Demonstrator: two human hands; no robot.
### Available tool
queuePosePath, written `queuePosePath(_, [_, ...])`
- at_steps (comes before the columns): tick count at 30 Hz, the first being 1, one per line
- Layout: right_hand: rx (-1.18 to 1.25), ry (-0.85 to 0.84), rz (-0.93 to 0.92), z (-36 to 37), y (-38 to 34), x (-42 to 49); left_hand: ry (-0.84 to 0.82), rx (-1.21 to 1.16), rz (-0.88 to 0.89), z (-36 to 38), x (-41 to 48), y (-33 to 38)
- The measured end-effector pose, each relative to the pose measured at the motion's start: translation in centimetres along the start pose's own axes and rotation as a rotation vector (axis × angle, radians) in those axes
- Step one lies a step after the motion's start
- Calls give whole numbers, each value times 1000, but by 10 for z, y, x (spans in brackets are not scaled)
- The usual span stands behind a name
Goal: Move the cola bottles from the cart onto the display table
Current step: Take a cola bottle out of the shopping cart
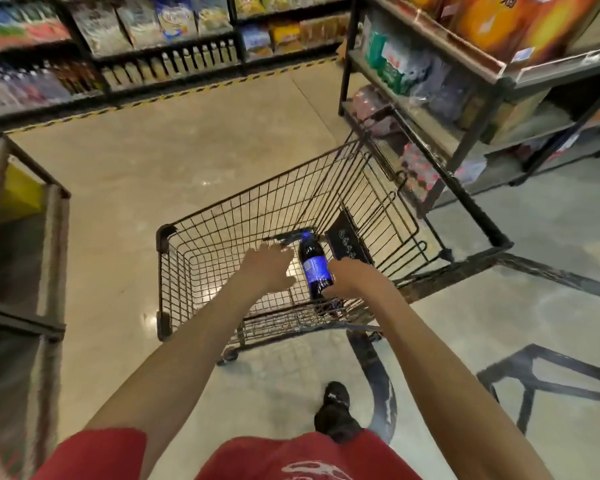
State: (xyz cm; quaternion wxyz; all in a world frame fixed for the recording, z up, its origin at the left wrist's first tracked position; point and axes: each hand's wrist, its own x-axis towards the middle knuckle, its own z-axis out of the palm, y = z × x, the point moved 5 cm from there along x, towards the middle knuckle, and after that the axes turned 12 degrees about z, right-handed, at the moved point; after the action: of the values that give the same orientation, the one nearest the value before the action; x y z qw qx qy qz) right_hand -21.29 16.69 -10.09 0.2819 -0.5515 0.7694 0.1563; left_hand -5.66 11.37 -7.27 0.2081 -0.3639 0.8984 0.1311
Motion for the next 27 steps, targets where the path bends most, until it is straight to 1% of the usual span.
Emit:
queuePosePath(6, [-47, -48, -71, -11, 26, 64, -13, -66, -122, 3, 61, -1])
queuePosePath(10, [-102, -66, -120, 1, 34, 97, -90, -74, -150, 21, 95, -9])
queuePosePath(12, [-121, -114, -136, 11, 34, 114, -130, -97, -164, 30, 109, -17])
queuePosePath(17, [-112, -184, -82, 30, 39, 153, -150, -189, -147, 56, 155, -35])
queuePosePath(22, [-122, -270, -40, 58, 31, 198, -80, -310, -115, 82, 213, -57])
queuePosePath(27, [-86, -324, 29, 92, 17, 243, -112, -283, -69, 125, 263, -78])
